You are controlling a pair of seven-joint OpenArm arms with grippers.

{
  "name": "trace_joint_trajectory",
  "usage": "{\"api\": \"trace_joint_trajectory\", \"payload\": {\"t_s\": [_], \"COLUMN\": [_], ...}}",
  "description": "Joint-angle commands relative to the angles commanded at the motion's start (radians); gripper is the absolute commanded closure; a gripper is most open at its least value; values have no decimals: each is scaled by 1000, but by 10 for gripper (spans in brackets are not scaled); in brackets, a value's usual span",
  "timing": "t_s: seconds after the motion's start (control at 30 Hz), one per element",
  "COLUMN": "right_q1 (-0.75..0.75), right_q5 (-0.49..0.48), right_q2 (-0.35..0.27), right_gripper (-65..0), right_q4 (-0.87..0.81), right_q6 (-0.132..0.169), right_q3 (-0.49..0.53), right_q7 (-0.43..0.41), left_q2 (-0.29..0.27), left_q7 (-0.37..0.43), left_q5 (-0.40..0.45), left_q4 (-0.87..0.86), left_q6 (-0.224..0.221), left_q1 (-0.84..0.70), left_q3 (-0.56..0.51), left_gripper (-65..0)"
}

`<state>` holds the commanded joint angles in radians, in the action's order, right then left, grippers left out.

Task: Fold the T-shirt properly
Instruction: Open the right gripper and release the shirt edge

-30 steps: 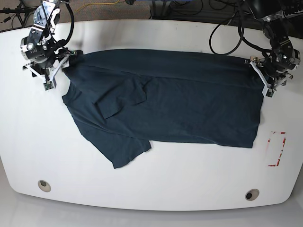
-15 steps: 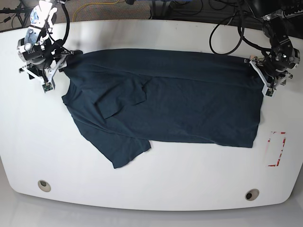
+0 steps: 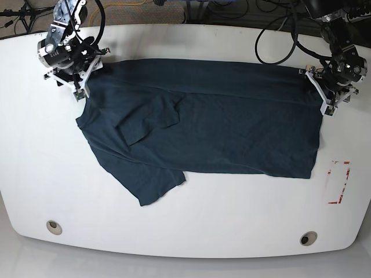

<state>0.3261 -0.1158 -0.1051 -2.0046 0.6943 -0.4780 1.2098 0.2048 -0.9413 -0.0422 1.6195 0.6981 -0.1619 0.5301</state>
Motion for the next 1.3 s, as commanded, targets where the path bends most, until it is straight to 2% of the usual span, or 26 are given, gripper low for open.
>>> {"api": "trace_joint_trajectory", "payload": {"t_s": [0.13,0.4,0.67,0.83,0.97,1.3], "right_q1": [9,9,-2,-57,-132,-293], "right_q5": [3,5,5,5,5,5], "right_q2": [14,3,-91,-117,-117,-110], "right_gripper": [-365,-365,-365,-365,-365,-365], "right_q4": [0,5,6,8,11,98], "right_q6": [0,-6,-8,-8,-8,-8], "right_q3": [0,2,2,0,-23,-3], "right_q7": [-2,-2,0,0,0,5], "left_q2": [2,2,3,3,3,-2], "left_q7": [0,0,0,0,-46,-117], "left_q5": [0,0,3,0,-3,-3], "left_q4": [-3,-5,-6,3,5,204], "left_q6": [0,0,0,0,0,0], "left_q1": [0,0,0,0,12,41], "left_q3": [0,-2,-2,-2,2,2], "left_gripper": [-419,-419,-419,-419,-419,-421]}}
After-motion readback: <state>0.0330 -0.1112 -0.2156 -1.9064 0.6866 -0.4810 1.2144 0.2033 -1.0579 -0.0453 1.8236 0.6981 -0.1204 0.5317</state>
